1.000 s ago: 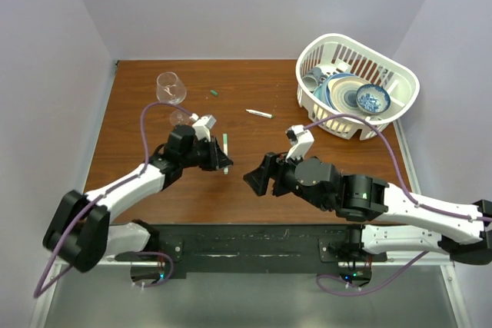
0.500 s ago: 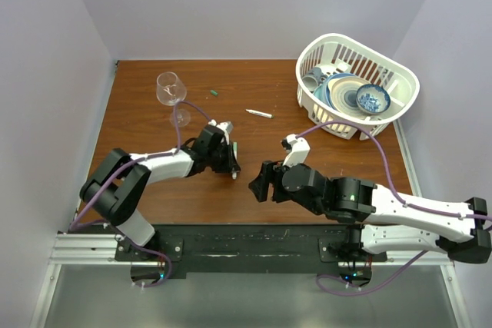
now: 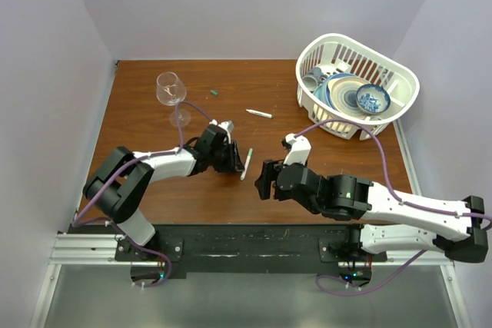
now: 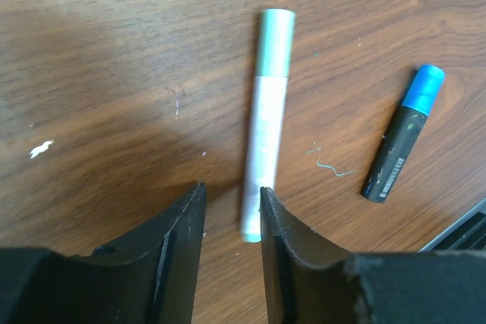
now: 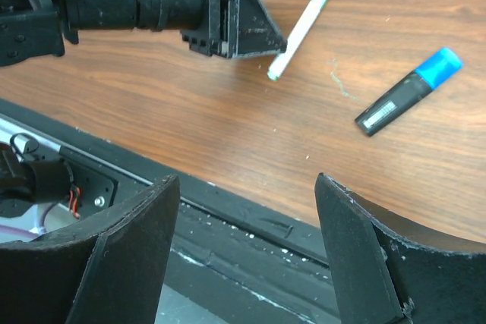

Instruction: Insert the pens into the pen caps

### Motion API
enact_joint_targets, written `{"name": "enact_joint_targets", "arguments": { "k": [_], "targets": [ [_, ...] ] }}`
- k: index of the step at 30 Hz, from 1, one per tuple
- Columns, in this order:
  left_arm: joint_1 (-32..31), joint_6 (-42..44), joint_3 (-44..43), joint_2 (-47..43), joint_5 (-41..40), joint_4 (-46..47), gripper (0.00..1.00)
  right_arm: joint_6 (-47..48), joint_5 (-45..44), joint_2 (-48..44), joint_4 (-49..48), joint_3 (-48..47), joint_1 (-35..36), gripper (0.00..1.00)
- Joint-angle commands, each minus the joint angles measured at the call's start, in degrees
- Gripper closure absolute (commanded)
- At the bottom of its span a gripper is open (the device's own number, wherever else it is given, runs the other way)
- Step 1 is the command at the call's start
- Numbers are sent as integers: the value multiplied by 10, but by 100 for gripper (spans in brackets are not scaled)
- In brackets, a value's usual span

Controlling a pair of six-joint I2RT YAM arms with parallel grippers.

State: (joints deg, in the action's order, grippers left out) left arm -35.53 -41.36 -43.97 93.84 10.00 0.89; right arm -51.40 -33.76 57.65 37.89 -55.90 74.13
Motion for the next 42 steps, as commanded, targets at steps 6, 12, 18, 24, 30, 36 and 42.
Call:
{"name": "enact_joint_targets", "arguments": {
  "k": [6,12,18,24,30,36,42],
  "targets": [
    [-2,14,-20,-121,-69,-100,54,110,84,31,-23,-55,-147,27],
    [4,66,14,-283,-118,-135,23,235,142,143,-52,-139,-278,27],
    [7,119,56,-414,-121,-164,1,354,237,332,-63,-275,-352,29],
    [7,151,63,-492,-115,-178,0,430,244,537,-5,-456,-383,37],
    [7,187,37,-520,-169,-236,0,489,243,678,57,-616,-402,40],
    [7,182,52,-539,-162,-211,0,539,271,757,76,-678,-423,41],
    [7,183,49,-539,-161,-216,0,575,270,779,60,-667,-434,41]
  ]
}}
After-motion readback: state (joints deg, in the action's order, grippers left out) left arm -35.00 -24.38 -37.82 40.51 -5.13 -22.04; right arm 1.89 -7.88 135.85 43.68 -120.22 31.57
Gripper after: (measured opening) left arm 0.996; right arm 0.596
